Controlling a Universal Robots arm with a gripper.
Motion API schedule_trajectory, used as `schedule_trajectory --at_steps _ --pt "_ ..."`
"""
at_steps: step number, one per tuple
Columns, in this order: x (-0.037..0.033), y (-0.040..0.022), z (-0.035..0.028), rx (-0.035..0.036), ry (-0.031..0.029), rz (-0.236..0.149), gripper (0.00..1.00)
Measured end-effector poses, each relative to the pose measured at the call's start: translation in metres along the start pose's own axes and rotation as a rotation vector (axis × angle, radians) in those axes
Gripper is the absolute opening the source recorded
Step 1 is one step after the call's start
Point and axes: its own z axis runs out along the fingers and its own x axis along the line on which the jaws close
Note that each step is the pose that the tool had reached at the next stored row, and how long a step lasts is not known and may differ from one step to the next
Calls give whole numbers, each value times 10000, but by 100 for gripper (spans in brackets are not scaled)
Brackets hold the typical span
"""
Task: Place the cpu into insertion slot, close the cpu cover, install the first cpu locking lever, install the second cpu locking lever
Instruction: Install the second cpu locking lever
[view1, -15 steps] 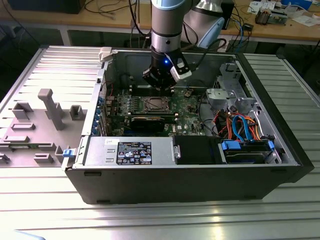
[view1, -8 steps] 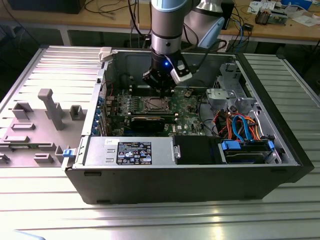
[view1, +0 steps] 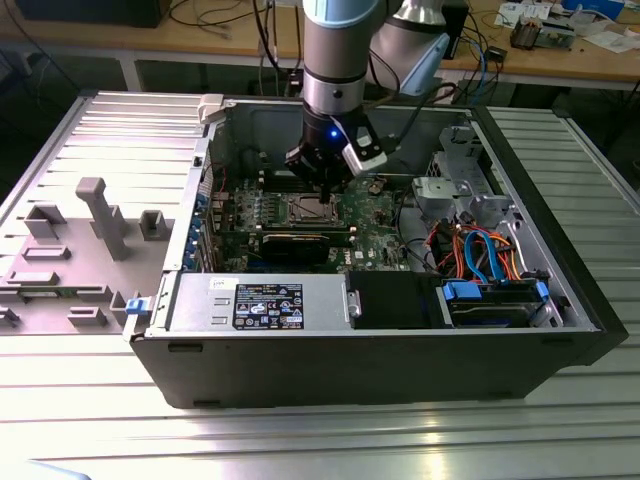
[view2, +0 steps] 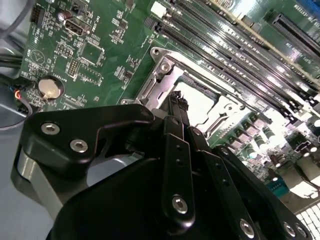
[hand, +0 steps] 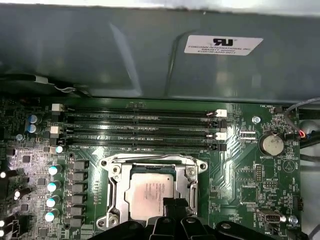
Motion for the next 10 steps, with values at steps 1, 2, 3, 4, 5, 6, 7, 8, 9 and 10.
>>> schedule_trajectory --at_steps 1,2,3,4,5,6,7,8,9,10 --pt "-1 -4 -29 0 0 -1 11" --pt "-1 -10 -39 -2 -1 -1 11" --pt "-1 -13 -39 0 0 -1 11" --pt "-1 -20 -40 1 0 -2 11" --pt "0 -36 -40 0 -1 -1 11" --pt "1 -56 -41 2 0 -1 11" --pt "1 -81 -41 1 0 -1 11" --pt "2 -109 -42 1 0 -1 11" --pt "3 -131 -42 2 0 -1 11" --pt "4 -147 -42 1 0 0 11"
